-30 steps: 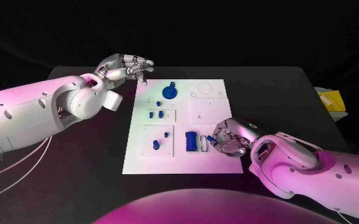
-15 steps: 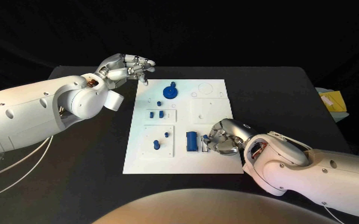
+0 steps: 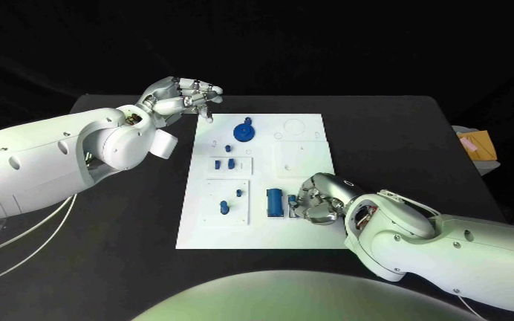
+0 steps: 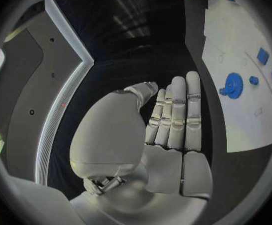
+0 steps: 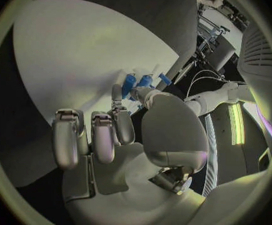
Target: Assemble the parts on the task board
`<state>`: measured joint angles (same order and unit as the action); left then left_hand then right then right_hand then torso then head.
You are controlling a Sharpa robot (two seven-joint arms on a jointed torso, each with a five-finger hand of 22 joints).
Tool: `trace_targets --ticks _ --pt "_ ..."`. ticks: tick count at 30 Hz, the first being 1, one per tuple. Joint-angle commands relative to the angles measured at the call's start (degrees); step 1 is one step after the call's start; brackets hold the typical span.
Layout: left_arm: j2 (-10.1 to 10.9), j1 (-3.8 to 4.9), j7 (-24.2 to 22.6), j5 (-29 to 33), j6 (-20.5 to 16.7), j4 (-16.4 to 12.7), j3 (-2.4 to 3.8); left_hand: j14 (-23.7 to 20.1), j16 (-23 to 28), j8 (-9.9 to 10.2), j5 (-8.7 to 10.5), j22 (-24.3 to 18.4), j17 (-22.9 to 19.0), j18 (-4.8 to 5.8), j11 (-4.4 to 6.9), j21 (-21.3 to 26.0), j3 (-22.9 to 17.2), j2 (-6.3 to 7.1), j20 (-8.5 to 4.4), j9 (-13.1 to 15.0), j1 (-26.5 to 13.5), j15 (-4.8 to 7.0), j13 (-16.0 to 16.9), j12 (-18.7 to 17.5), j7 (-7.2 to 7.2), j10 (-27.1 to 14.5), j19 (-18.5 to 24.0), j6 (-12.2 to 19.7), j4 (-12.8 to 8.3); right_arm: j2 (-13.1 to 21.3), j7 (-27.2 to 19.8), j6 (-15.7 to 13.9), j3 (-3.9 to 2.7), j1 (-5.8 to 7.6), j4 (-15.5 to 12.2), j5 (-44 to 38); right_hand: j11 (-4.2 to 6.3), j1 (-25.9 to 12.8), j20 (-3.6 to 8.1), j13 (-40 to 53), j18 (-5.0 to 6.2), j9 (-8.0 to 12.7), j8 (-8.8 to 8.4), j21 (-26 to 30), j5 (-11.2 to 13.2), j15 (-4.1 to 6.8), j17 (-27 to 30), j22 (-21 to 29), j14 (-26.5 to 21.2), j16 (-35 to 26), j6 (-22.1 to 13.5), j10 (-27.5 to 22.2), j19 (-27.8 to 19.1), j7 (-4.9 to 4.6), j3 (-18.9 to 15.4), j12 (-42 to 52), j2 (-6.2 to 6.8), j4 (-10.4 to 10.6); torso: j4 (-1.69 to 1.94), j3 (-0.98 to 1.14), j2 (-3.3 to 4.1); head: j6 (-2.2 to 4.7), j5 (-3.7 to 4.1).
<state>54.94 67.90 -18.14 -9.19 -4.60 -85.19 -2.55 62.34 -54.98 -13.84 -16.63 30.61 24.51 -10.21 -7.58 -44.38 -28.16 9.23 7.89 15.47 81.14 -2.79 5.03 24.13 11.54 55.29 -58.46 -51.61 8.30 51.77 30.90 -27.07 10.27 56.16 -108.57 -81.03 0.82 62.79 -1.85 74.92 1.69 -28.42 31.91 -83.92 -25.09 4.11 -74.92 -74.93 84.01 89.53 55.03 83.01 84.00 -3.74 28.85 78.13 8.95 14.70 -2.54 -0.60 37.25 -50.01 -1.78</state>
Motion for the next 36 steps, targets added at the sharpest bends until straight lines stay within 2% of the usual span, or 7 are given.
trace_targets --ticks 1,8,13,16,17,22,36 --pt "0.0 0.04 -0.5 0.3 0.9 -0.2 0.04 -0.1 -0.2 0.3 -0.15 -0.1 -0.1 -0.32 -0.04 0.3 -0.3 -0.10 0.10 0.1 -0.3 -0.11 0.0 0.3 0.20 -0.5 -0.3 0.2 -0.1 -0.4 0.0 1.5 0.06 -0.25 0.1 -0.6 -0.08 -0.3 0.58 6.1 -0.46 0.1 -0.33 -0.1 -0.4 0.41 -14.8 -12.7 5.9 0.4 0.1 0.3 5.0 0.20 -0.2 0.3 0.08 0.0 0.00 -0.01 0.01 0.01 0.00" --pt "-0.1 0.04 -0.5 0.3 0.9 -0.1 0.04 -0.1 -0.2 0.3 -0.15 -0.1 -0.1 -0.32 -0.04 0.3 -0.3 -0.10 0.10 0.1 -0.3 -0.11 0.0 0.3 0.20 -0.5 -0.3 0.2 -0.1 -0.6 -0.1 1.4 0.06 -0.30 0.4 -0.4 -0.08 -0.5 0.63 6.1 -0.44 0.1 -0.32 0.0 -0.2 0.45 -14.8 -12.6 5.9 0.3 0.2 0.3 5.0 0.17 -0.6 0.2 -0.04 0.3 0.01 -0.03 -0.02 0.01 0.02" --pt "0.0 0.04 -0.4 0.3 0.9 -0.1 0.04 -0.1 -0.2 0.3 -0.15 -0.1 -0.1 -0.32 -0.04 0.3 -0.3 -0.10 0.10 0.1 -0.3 -0.11 0.0 0.3 0.20 -0.5 -0.3 0.2 -0.1 -0.6 -0.4 0.9 0.05 -0.31 0.4 -0.3 -0.18 -2.9 0.62 6.2 -0.43 0.3 -0.51 0.1 4.8 0.37 -14.8 -12.6 5.9 0.3 0.3 0.3 5.0 0.08 -3.0 0.2 -0.51 1.9 -0.01 0.01 0.00 0.01 0.03" --pt "0.0 0.04 -0.4 0.3 0.9 -0.1 0.04 -0.1 -0.2 0.3 -0.15 -0.1 -0.1 -0.32 -0.04 0.3 -0.3 -0.10 0.10 0.1 -0.3 -0.11 0.0 0.3 0.20 -0.5 -0.3 0.2 -0.1 -0.6 -0.5 0.8 0.05 -0.32 0.4 -0.1 -0.20 -5.7 0.60 6.1 -0.42 0.5 -0.66 0.2 4.2 0.34 -14.8 -12.6 5.9 0.3 0.4 0.2 5.0 0.08 -5.5 0.0 -0.46 2.0 -0.01 0.02 0.01 0.01 0.02" --pt "-0.1 0.04 -0.4 0.3 0.9 -0.1 0.04 -0.1 -0.2 0.3 -0.15 -0.1 -0.1 -0.32 -0.04 0.3 -0.3 -0.10 0.10 0.1 -0.3 -0.11 0.0 0.3 0.20 -0.5 -0.3 0.2 -0.1 -0.5 -0.5 0.8 0.05 -0.32 0.4 0.0 -0.14 -6.5 0.63 6.2 -0.41 0.6 -0.71 0.3 5.5 0.39 -14.8 -12.6 5.9 0.3 0.4 0.2 5.0 0.15 -6.6 0.0 -0.66 2.0 -0.03 0.01 0.00 0.01 0.07" --pt "-0.1 0.04 -0.4 0.3 0.9 -0.1 0.04 -0.1 -0.2 0.3 -0.15 -0.1 -0.1 -0.32 -0.04 0.3 -0.3 -0.10 0.10 0.1 -0.3 -0.11 0.0 0.3 0.20 -0.5 -0.3 0.2 -0.1 -0.3 -0.6 0.8 0.05 -0.32 0.4 0.0 -0.10 -6.9 0.66 6.2 -0.40 0.6 -0.74 0.3 7.0 0.44 -14.7 -12.6 5.9 0.3 0.4 0.2 5.0 0.21 -7.7 0.0 -1.01 2.0 -0.03 -0.01 -0.01 0.01 0.04" --pt "0.1 0.04 -0.3 0.3 0.9 0.0 0.04 -0.2 -0.2 0.4 -0.15 -0.1 -0.1 -0.31 -0.07 0.4 -0.4 -0.15 0.12 0.1 -0.4 -0.14 0.0 0.3 0.23 -0.6 -0.3 0.2 0.0 1.3 -1.5 0.2 0.05 -0.32 -1.3 -0.3 -0.05 -6.7 0.68 6.3 -0.40 0.6 -0.74 0.3 7.0 0.46 -14.7 -12.6 5.9 0.3 0.4 0.3 5.0 0.26 -7.8 0.1 -1.55 2.0 -0.03 0.03 -0.01 0.01 0.05"
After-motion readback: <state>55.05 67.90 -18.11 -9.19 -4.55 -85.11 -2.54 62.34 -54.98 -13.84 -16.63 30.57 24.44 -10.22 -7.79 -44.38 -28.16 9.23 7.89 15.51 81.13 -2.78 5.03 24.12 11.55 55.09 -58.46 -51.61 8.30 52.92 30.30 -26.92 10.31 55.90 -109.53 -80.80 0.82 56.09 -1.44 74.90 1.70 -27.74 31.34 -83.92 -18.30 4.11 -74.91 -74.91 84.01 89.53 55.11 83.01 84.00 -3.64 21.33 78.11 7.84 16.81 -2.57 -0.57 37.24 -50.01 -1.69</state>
